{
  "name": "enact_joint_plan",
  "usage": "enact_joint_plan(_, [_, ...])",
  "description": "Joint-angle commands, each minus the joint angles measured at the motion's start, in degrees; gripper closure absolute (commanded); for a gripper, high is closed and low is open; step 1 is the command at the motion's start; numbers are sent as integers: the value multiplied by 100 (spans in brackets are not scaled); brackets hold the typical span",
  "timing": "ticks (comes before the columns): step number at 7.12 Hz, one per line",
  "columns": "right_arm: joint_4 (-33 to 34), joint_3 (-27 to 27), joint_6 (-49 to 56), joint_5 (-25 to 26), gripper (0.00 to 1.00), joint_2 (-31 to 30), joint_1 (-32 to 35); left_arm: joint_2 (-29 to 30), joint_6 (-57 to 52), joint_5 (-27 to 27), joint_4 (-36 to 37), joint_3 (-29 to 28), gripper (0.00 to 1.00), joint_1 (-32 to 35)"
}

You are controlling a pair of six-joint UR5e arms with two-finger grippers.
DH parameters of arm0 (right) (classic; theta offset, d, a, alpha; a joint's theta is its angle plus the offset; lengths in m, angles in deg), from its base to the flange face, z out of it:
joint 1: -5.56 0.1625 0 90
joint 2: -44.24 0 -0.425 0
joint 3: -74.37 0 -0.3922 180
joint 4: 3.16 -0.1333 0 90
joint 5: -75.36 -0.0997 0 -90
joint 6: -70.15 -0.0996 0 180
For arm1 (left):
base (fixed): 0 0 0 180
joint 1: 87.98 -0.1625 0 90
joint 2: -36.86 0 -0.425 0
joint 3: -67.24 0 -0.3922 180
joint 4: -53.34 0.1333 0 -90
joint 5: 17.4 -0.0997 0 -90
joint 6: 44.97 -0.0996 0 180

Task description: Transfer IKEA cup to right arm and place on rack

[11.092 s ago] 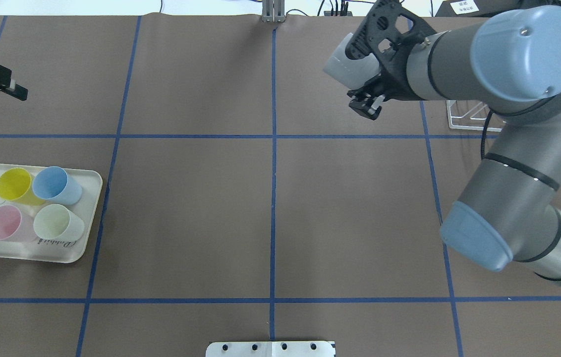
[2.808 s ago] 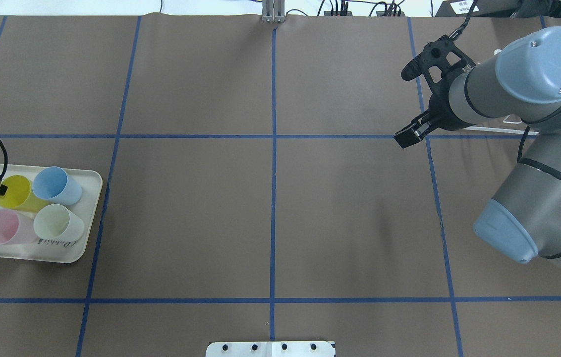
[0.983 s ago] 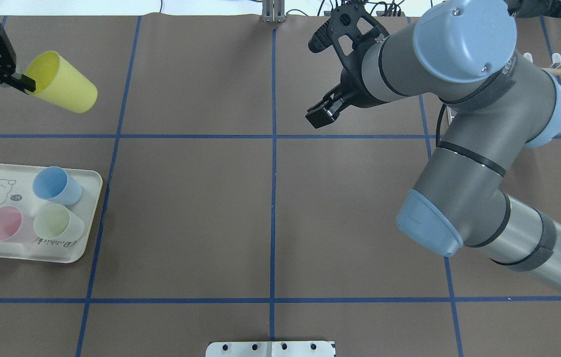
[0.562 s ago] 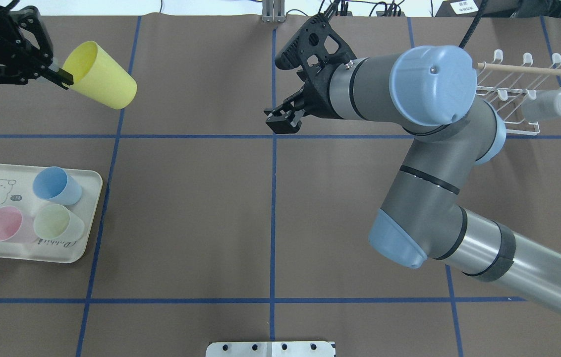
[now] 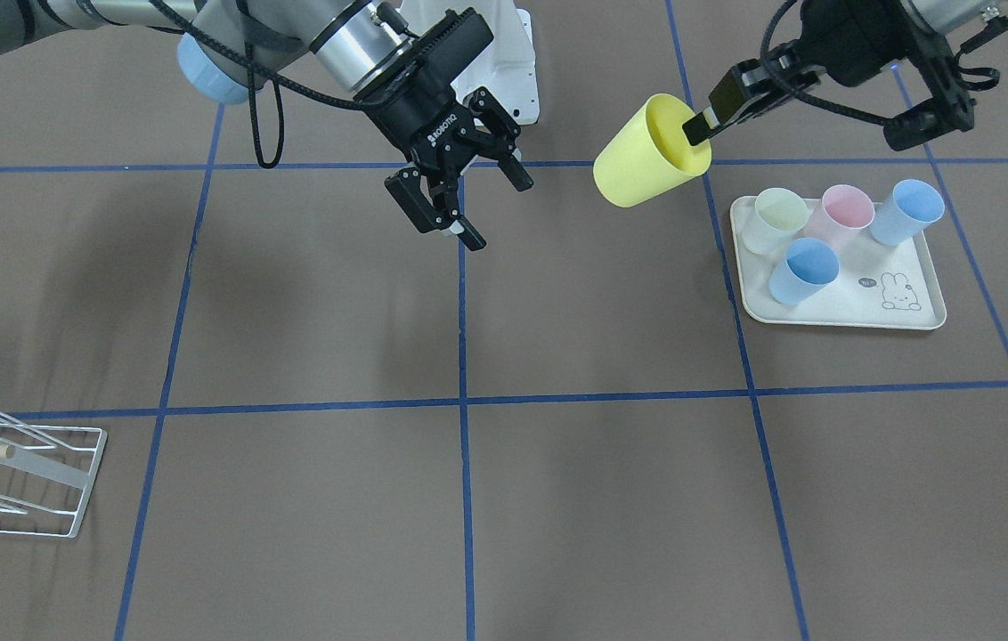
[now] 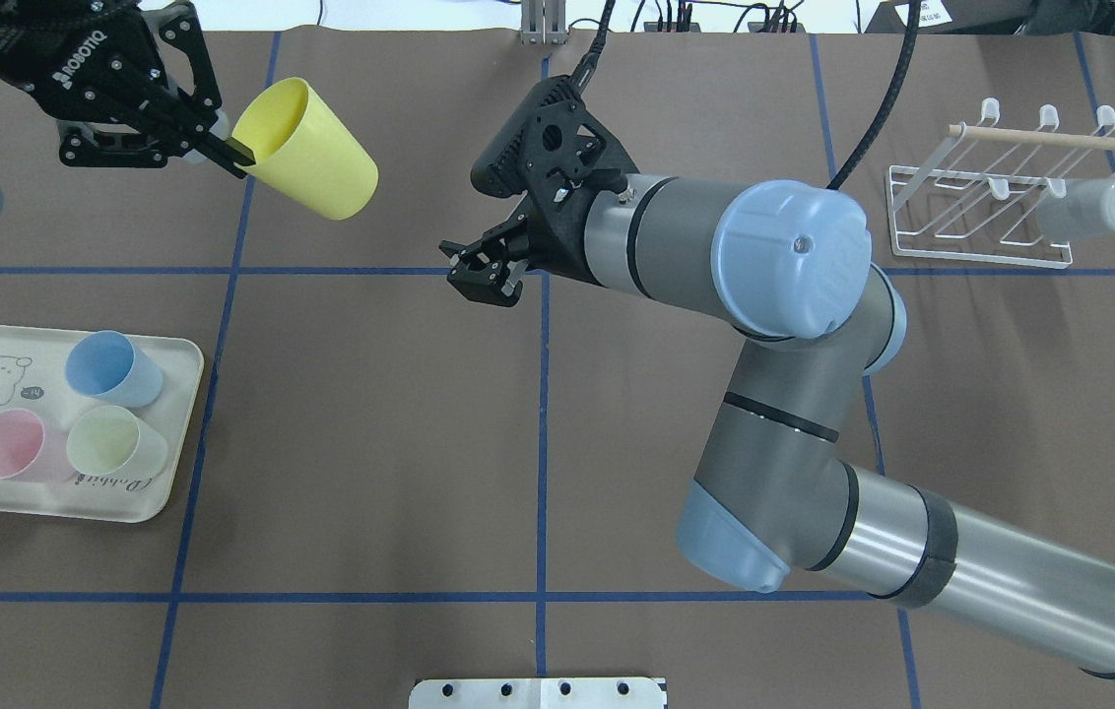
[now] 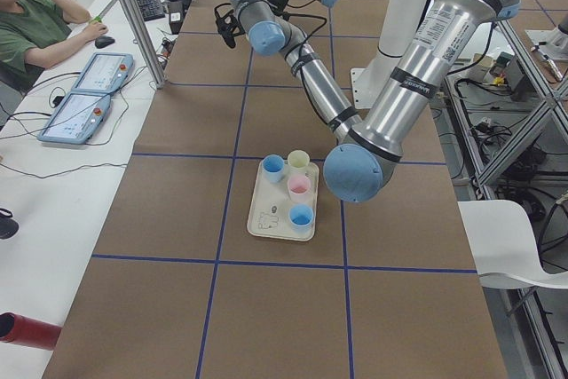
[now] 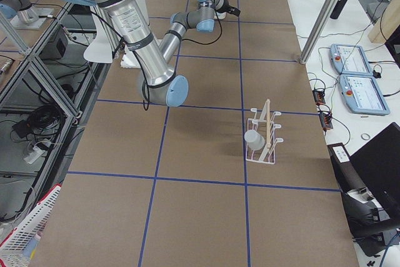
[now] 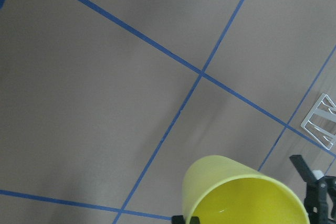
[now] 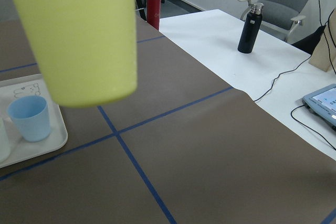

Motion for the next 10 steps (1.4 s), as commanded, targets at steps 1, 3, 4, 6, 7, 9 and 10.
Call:
enact_joint_plan(1, [-373,-47,113,526,2,43,-272,300,307,-43,-28,-211,100,-79])
enact_joint_plan(3, [-488,-47,114,536,1,104,-299,336,308,-70,-37,-220,100,-193])
enact_joint_plan(4, [-488,-47,114,536,1,157,-299,336,308,-70,-46,-211,100,-281])
enact_joint_plan(6, [-488,-47,122,615,1,175,-299,336,316,-70,-73,-220,100,-413])
enact_joint_plan(7, [-488,-47,122,659,1,175,-299,336,316,-70,-81,-211,100,-457])
enact_joint_plan(9, [-488,-47,131,668,1,175,-299,371,316,-61,-81,-202,100,-475])
enact_joint_plan(10, [-488,-39,149,668,1,175,-299,389,316,-61,-81,-211,100,-475])
